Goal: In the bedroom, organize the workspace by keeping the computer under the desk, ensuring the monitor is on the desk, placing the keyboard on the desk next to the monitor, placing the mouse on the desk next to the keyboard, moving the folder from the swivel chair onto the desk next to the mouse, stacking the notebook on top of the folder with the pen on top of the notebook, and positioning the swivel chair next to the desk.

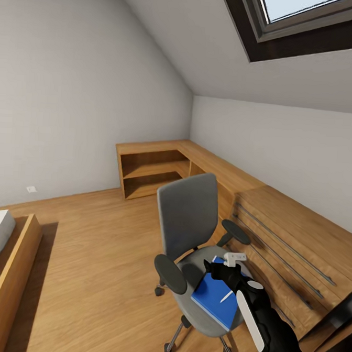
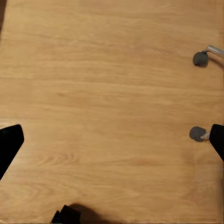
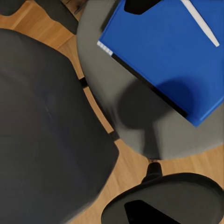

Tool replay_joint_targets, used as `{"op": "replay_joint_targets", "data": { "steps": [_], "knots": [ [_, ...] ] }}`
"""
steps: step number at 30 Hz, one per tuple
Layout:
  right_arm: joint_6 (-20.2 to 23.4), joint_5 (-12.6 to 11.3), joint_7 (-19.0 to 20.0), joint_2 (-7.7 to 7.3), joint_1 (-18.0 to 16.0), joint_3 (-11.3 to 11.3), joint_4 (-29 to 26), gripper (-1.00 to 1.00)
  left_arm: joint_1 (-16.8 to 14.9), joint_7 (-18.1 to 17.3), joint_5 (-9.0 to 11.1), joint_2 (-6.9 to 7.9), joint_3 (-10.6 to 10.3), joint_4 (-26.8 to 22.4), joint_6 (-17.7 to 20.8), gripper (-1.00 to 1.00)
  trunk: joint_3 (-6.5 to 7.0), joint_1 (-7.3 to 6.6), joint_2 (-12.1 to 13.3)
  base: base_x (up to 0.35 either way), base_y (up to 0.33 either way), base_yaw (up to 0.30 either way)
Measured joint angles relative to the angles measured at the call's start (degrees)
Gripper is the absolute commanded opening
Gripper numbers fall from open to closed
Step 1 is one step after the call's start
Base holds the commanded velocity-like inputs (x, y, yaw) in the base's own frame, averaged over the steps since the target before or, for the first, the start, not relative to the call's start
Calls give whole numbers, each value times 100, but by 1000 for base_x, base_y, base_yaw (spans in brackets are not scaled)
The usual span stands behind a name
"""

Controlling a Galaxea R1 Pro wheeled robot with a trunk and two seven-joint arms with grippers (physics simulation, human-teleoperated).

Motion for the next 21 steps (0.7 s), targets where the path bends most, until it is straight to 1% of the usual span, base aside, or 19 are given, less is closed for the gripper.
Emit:
{"op": "replay_joint_targets", "data": {
  "steps": [3,4,5,9,11,13,14,15,18,21],
  "knots": [
    [-6,3,-12,5,0,-1,7,100,0,7,109,3,0,-92,330,100,-54,66,-120,0,0,0],
    [-8,3,-45,12,0,-1,11,100,0,9,153,13,8,-173,502,100,-72,88,-161,0,0,0],
    [-9,4,-78,15,0,-1,12,100,0,9,171,22,16,-226,579,100,-90,110,-201,0,0,0],
    [-9,30,-398,32,0,-4,16,100,-1,11,221,42,126,-559,869,100,-162,198,-361,0,0,0],
    [-5,52,-685,38,1,-3,17,100,-2,12,244,44,243,-804,1087,100,-198,242,-441,0,0,0],
    [-2,46,-1068,42,1,3,16,100,-2,21,249,36,392,-1082,1409,100,-233,286,-521,0,0,0],
    [2,23,-1469,52,1,8,12,100,-2,53,245,29,544,-1352,1792,100,-251,307,-562,0,0,0],
    [4,1,-1682,61,-1,10,9,100,-2,83,243,26,621,-1491,2002,100,-269,329,-602,0,0,0],
    [5,-90,-2268,118,-6,10,0,100,-2,234,239,26,831,-1903,2579,100,-323,395,-722,0,0,0],
    [3,-224,-2743,181,-18,-1,-4,100,-1,476,240,25,1014,-2387,2998,100,-377,461,-842,0,0,0]
  ]
}}
